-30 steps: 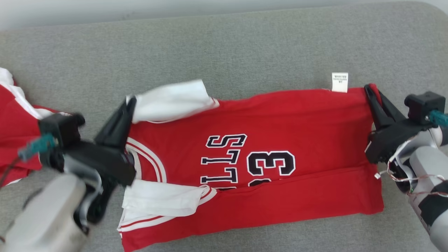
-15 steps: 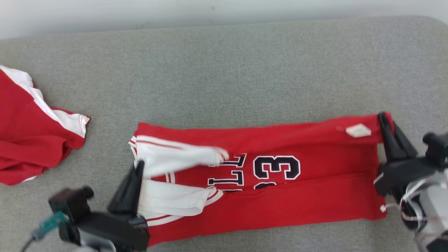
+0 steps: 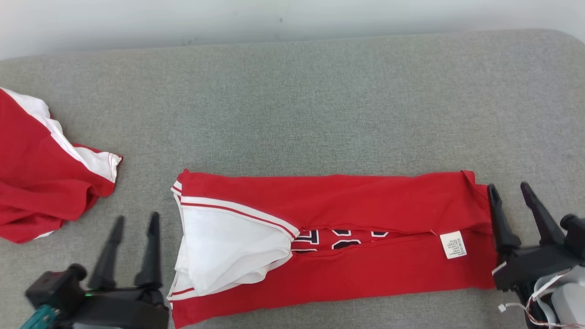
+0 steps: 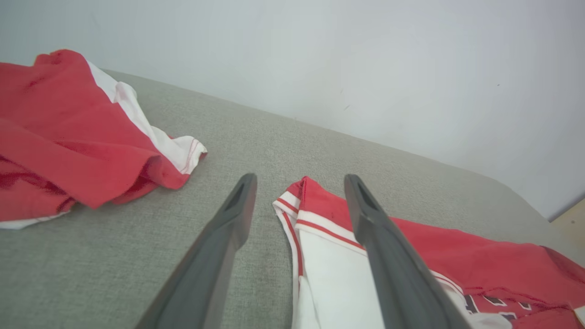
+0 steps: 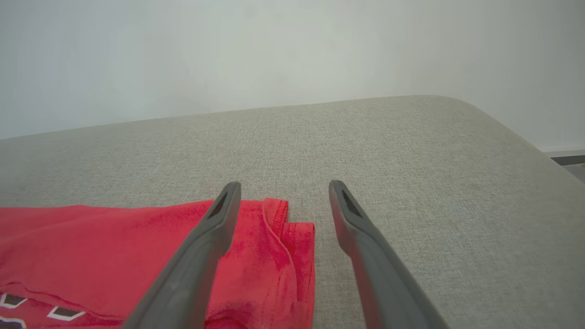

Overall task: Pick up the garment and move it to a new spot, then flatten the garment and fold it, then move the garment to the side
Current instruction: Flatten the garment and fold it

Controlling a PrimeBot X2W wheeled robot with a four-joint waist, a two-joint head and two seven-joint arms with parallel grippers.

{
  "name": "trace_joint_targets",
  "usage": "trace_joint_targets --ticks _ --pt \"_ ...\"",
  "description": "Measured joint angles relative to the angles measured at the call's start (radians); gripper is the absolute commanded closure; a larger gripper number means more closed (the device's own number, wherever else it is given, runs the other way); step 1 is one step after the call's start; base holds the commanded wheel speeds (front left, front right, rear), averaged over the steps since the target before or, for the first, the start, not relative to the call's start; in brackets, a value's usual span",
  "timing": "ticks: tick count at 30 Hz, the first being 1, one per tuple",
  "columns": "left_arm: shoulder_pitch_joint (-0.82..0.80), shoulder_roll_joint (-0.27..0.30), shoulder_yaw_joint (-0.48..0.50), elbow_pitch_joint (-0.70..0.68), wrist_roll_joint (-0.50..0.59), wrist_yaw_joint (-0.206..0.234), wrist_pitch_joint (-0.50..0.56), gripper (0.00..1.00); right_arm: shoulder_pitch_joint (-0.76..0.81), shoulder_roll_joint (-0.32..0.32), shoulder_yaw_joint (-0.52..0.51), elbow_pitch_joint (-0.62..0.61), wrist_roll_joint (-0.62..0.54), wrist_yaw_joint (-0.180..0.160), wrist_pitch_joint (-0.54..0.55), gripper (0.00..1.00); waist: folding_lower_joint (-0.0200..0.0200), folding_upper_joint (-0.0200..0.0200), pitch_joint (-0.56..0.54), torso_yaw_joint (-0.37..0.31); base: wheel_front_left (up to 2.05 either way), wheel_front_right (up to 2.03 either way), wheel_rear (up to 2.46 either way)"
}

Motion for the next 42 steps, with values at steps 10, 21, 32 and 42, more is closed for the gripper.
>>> trace_joint_targets --ticks 10,21,32,42 --pt "0.082 -0.178 0.311 -0.103 0.348 -0.095 0.000 0.00 0.006 0.029 0.022 0.156 0.042 0.000 0.018 0.00 0.0000 0.0000 -0.022 0.008 0.00 0.00 0.00" --pt "0.113 -0.233 0.388 -0.058 0.459 -0.147 0.000 0.00 -0.058 0.066 0.087 0.344 0.103 0.000 0.050 0.39 0.0000 0.0000 -0.029 0.030 0.00 0.00 0.00" --pt "0.136 -0.235 0.383 -0.024 0.461 -0.147 0.000 0.00 -0.074 0.036 0.133 0.416 0.191 0.001 0.042 1.00 0.0000 0.0001 -0.071 0.032 0.00 0.00 0.00" --pt "0.162 -0.236 0.364 -0.004 0.466 -0.147 0.000 0.00 -0.071 -0.138 0.051 0.485 0.223 0.000 0.024 1.00 0.0000 0.0001 -0.141 0.024 0.00 0.00 0.00"
